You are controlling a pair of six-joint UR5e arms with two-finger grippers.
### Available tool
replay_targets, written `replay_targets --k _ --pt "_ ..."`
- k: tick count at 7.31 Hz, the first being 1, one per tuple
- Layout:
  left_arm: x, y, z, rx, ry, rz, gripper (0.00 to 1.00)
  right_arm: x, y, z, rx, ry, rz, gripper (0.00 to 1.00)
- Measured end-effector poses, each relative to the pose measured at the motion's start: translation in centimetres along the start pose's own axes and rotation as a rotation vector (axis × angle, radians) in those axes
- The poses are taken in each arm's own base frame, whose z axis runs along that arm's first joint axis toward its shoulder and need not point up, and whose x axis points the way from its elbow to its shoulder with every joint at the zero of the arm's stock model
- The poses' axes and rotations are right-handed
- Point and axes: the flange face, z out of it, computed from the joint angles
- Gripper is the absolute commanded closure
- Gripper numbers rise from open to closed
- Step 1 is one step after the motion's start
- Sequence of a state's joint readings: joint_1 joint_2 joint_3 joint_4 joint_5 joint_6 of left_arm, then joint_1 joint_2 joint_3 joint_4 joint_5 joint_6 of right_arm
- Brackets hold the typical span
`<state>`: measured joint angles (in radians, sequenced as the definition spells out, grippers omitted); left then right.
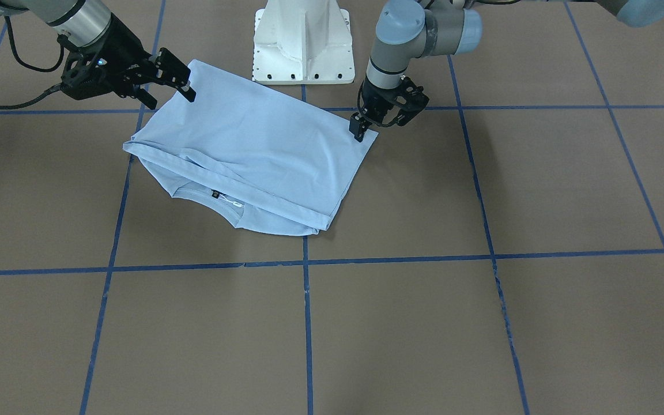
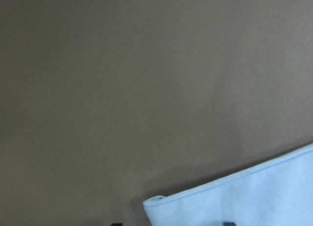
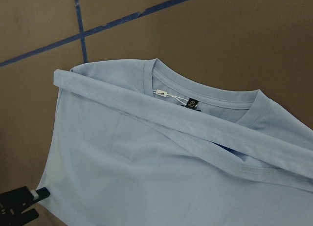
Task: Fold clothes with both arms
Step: 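Grasp the shirt corner nearest the left gripper while the right gripper releases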
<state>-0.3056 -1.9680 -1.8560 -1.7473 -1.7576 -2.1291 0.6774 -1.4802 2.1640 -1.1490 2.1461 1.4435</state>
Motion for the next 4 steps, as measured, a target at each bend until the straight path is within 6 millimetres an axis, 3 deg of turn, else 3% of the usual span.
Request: replay_targets --k 1,4 --pt "-0.02 -0.03 0.09 0.002 -0.001 0.000 0.30 0.02 -0.02 0.01 0.000 0.000 0.000 0.00" --pt "-0.03 -0.04 0.14 0.002 -0.002 -0.016 0.93 0.05 -0.10 -0.03 0.001 0.000 0.001 0.00"
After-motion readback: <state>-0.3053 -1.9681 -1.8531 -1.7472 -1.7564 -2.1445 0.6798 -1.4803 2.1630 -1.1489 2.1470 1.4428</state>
